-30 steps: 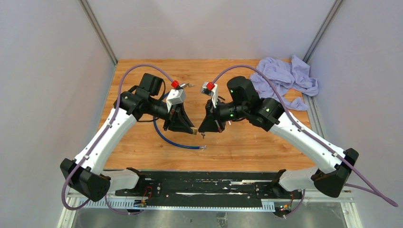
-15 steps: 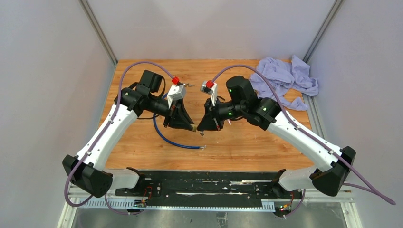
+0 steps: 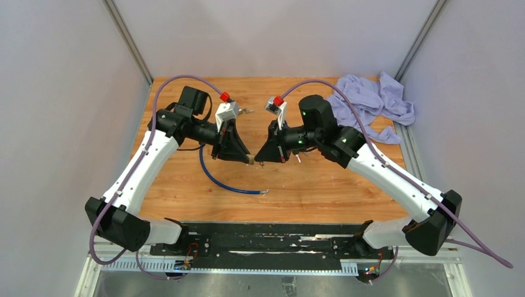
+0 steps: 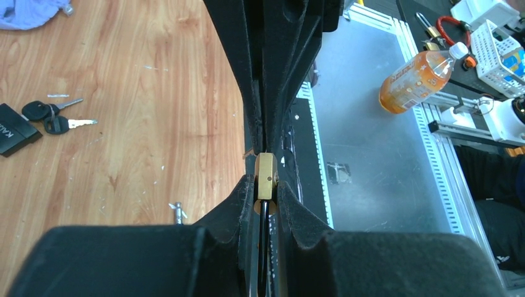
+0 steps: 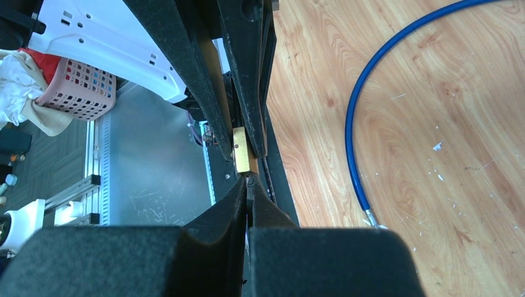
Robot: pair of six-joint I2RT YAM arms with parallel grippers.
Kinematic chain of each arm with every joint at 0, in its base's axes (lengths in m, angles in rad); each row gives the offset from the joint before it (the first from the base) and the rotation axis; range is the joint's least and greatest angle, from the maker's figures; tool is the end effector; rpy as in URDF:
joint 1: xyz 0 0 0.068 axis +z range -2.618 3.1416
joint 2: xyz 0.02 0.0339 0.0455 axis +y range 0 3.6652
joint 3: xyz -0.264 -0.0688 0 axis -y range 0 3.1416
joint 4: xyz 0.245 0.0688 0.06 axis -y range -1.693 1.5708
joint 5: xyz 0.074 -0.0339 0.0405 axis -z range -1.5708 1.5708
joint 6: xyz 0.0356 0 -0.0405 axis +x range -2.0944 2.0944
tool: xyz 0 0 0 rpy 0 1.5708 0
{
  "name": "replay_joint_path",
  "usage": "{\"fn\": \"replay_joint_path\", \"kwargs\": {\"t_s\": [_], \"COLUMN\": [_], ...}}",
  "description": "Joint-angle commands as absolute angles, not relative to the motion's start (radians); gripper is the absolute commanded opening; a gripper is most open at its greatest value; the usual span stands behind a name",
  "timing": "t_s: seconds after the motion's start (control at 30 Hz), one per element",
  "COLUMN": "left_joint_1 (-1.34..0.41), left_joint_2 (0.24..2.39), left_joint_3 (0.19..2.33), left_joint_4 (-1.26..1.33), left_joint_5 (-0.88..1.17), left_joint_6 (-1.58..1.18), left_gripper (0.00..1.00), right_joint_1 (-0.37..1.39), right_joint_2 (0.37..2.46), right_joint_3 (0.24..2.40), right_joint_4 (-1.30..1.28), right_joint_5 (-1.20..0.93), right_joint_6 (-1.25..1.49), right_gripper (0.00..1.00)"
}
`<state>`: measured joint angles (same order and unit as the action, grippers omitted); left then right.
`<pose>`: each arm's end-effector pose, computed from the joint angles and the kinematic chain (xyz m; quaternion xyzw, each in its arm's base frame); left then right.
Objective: Unlock with the key
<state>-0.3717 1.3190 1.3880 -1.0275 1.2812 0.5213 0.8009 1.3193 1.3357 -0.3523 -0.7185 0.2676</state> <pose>0.2139 -0.1200 0.3770 0.4926 0.6117 -0.5502 0.2835 0.1874 0.2270 0.4000 -0.3975 0.6827 0.5227 0.3205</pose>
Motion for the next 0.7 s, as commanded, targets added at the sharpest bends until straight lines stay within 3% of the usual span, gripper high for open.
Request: {"fn": "replay_joint_path", "kwargs": {"t_s": [0.0, 0.17, 0.33, 0.53, 0.67], "left_joint_1": [-0.363, -0.325, -0.312, -0.301, -0.297], "left_joint_2": [1.334, 1.350, 1.388, 1.412, 1.416], "left_joint_3": [1.437, 1.472, 1.490, 1.505, 1.486], "left_joint_4": [-0.991, -0.992, -0.993, -0.994, -0.992], "left_joint_5": [1.382, 1.396, 1.420, 1.439, 1.440], "left_joint_6": [0.516, 0.508, 0.508, 0.527, 0.546], "left_gripper": [0.00, 0.00, 0.00, 0.00, 0.00], "right_joint_1": [0.802, 0.789, 0.773, 0.758, 0.743], "right_joint_2": [1.348, 1.371, 1.396, 1.398, 1.389], "right_joint_3": [1.335, 1.359, 1.400, 1.418, 1.428], "right_joint_4": [-0.170, -0.172, -0.194, -0.206, -0.209], "right_joint_5": [-0.740, -0.761, -0.774, -0.768, -0.769], "right_joint_6": [0.295, 0.300, 0.297, 0.297, 0.295], "right_gripper": [0.01, 0.01, 0.15, 0.23, 0.35]}}
